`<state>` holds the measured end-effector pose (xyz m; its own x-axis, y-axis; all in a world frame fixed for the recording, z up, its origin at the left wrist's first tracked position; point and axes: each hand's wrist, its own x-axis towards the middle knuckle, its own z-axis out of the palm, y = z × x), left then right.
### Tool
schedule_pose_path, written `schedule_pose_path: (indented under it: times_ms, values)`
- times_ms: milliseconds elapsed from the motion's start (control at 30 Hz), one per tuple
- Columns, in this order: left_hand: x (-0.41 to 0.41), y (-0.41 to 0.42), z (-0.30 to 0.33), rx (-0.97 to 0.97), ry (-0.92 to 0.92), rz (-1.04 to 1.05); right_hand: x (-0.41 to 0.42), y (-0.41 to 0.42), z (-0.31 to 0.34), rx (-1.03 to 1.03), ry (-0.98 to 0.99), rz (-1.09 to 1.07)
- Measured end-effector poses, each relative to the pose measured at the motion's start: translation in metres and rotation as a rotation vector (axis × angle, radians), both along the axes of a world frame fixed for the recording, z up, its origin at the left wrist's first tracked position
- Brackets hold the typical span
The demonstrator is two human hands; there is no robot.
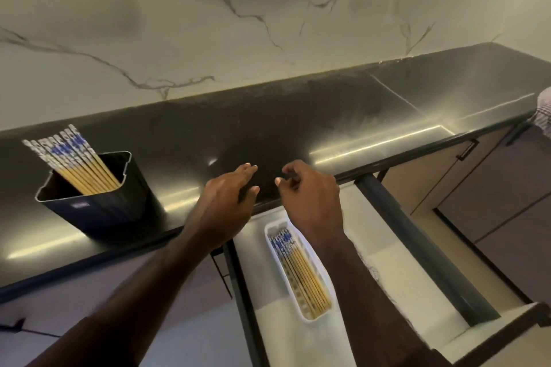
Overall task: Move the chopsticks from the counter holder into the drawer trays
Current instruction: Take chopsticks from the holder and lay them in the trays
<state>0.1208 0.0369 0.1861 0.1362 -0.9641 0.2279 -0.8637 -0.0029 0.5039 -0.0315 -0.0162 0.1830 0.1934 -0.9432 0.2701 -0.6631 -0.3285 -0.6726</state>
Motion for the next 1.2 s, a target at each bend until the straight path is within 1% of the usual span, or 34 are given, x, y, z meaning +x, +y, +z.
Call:
schedule_pose_path:
  times_ms: [233,433,600,800,967,1067,1200]
  values:
    - [0.080,0.044,0.038,-0.139,0.025,0.016,0.079,0.032,0.049,-0.159,0.022,0.043]
    - [0.192,0.101,0.065,-0.216,0.004,0.076,0.177,0.070,0.087,-0.240,0.029,0.089]
    - [0.269,0.129,0.082,-0.279,0.076,0.125,0.262,0.092,0.104,-0.264,0.028,0.173]
    - [0.325,0.128,0.071,-0.302,0.097,0.193,0.331,0.095,0.091,-0.220,0.065,0.265]
    - [0.349,0.110,0.050,-0.239,0.163,0.281,0.366,0.083,0.064,-0.136,0.118,0.316]
    - [0.363,0.093,0.037,-0.206,0.261,0.378,0.382,0.074,0.045,-0.061,0.154,0.350]
    - [0.379,0.071,0.013,-0.150,0.483,0.520,0.399,0.061,0.021,0.010,0.194,0.372]
